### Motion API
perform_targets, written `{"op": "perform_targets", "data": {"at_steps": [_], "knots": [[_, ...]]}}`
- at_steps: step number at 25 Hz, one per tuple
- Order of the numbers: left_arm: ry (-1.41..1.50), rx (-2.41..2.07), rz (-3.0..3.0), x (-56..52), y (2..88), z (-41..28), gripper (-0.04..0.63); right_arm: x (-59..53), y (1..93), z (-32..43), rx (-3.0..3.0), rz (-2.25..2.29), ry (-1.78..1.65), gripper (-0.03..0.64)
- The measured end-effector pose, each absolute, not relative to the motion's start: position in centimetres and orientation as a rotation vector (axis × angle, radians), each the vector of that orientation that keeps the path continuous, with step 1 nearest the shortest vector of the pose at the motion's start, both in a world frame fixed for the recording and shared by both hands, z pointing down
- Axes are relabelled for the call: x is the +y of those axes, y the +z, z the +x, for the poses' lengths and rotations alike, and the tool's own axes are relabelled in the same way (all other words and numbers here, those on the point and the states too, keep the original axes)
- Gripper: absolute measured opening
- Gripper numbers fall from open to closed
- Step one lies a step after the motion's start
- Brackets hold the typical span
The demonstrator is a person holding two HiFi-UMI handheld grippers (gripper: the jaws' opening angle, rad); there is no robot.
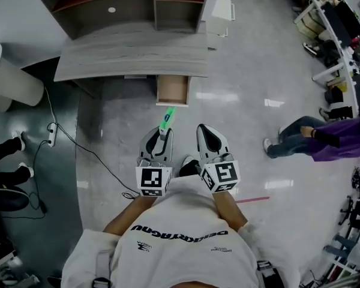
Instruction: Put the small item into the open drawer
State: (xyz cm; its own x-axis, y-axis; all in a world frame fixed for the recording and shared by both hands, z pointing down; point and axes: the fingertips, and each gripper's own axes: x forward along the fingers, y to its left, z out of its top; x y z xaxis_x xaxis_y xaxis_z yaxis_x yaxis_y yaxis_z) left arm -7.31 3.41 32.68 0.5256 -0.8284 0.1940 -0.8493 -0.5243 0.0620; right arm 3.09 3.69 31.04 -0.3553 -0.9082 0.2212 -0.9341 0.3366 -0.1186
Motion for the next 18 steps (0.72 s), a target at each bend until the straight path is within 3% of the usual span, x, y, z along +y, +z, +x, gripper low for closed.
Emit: {"op": "perform_targets", "data": {"at_steps": [18], "knots": [[0.371, -1.485, 2.468, -11.7, 40.0, -2.2, 0.100, -11.1, 39.0, 7.5, -2.427, 1.573, 0.513, 0.028]]}}
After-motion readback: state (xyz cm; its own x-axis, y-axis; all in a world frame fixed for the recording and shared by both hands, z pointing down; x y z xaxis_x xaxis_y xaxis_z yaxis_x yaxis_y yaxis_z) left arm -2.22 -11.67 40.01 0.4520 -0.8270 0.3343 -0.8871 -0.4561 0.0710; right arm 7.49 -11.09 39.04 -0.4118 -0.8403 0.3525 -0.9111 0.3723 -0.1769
